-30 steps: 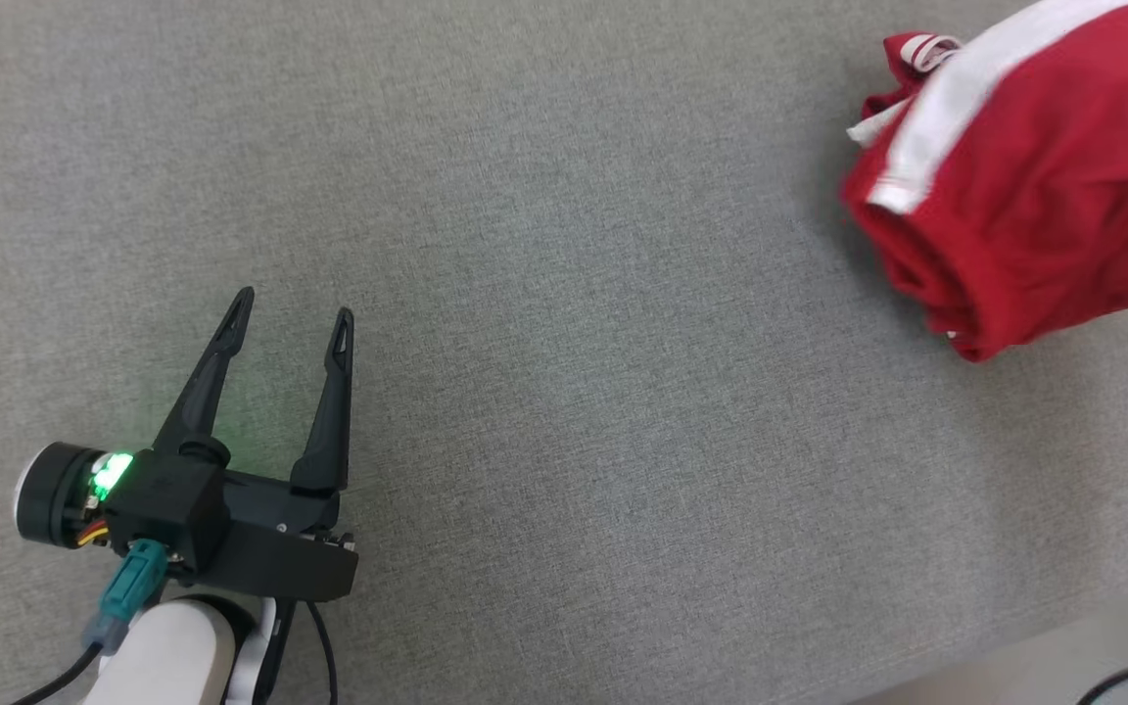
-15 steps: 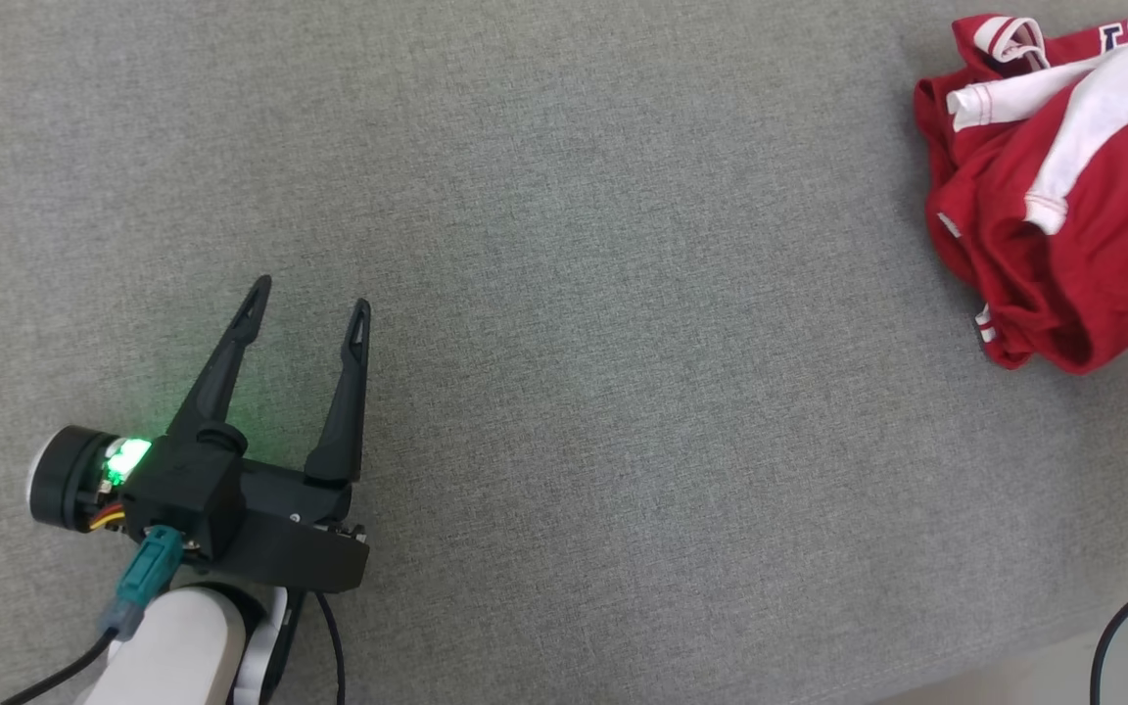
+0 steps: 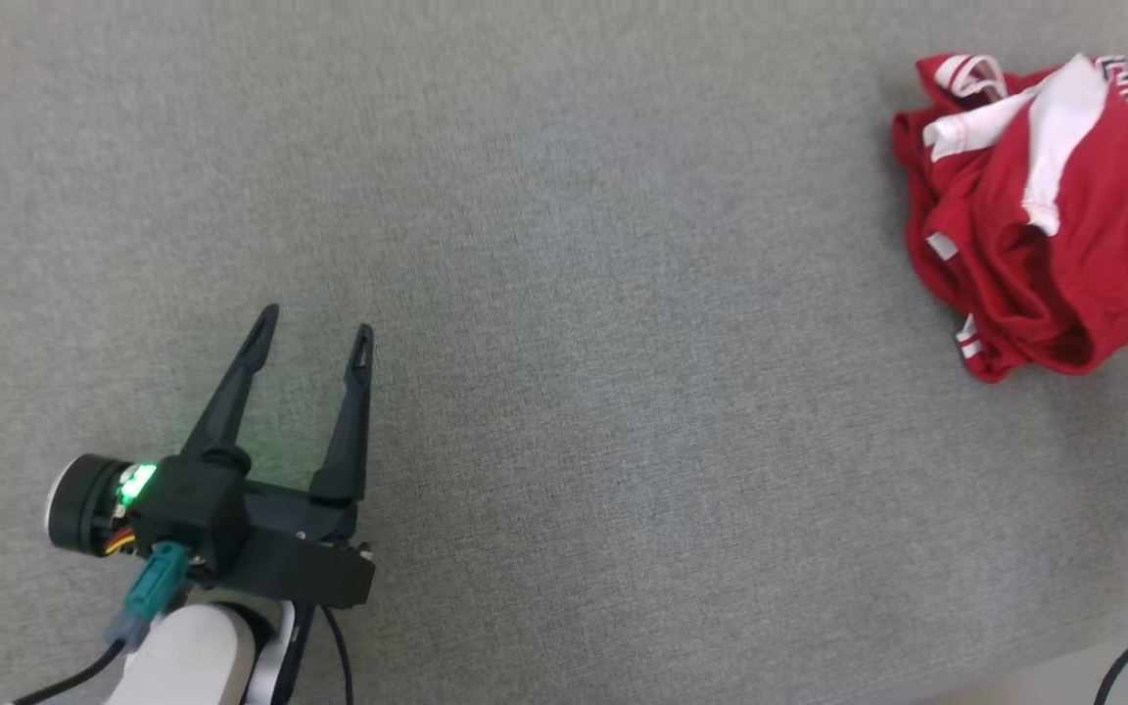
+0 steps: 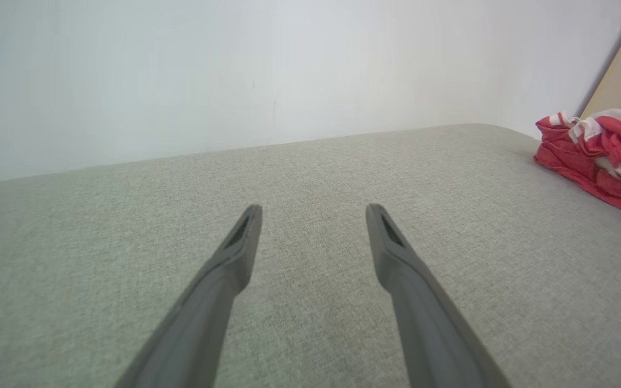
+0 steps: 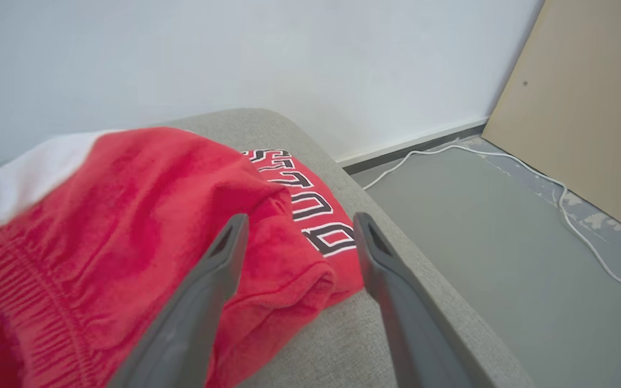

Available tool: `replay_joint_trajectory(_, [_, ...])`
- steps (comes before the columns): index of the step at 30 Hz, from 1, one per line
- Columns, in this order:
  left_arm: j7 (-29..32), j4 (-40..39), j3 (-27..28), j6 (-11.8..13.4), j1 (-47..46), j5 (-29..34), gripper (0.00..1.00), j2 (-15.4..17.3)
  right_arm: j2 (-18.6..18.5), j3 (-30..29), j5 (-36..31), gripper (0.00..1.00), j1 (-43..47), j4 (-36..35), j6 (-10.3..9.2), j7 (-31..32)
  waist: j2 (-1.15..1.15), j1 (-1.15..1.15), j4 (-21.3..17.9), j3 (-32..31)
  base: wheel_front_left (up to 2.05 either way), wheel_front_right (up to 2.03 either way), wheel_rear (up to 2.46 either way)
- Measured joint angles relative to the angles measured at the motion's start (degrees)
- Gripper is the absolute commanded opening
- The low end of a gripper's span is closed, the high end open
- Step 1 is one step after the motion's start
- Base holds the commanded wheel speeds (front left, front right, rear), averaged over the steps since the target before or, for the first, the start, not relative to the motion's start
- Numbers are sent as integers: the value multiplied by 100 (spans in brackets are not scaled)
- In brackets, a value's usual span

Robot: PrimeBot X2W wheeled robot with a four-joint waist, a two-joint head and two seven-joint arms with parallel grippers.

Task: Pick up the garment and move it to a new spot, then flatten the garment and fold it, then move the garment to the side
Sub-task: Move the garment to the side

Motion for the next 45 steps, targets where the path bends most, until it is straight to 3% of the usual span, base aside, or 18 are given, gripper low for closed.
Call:
replay_joint_trajectory(4, [-80, 21, 125, 71, 153, -93, 100, 9, 302, -481, -316, 100, 387, -818, 0, -69, 0, 0, 0, -227, 0, 0, 0])
replay_joint_trajectory(9, [-131, -27, 294, 182, 363, -237, 100, 55, 1074, -1095, -1158, 100, 1021, -2199, 0, -90, 0, -1, 19, -538, 0, 0, 0])
replay_joint_trajectory(18, [-256, -145, 523, 352, 784, -434, 100, 51, 2113, -859, -2070, 100, 1741, -3753, 0, 220, -1, -1, 288, -1022, 0, 0, 0])
replay_joint_trajectory(22, [-328, -151, 612, 419, 1019, -497, 100, 51, 2376, -544, -2199, 100, 1966, -3923, 0, 423, -1, -1, 480, -1233, 0, 0, 0])
replay_joint_trajectory(31, [-379, 21, 522, 366, 1360, -600, 100, 49, 2564, -266, -2798, 100, 2494, -3831, 0, 619, -1, -1, 867, -1736, 0, 0, 0])
replay_joint_trajectory(45, [-385, 292, 346, 321, 1783, -698, 100, 40, 2761, -280, -3097, 100, 3316, -3978, 0, 855, -1, -1, 1085, -2450, 0, 0, 0])
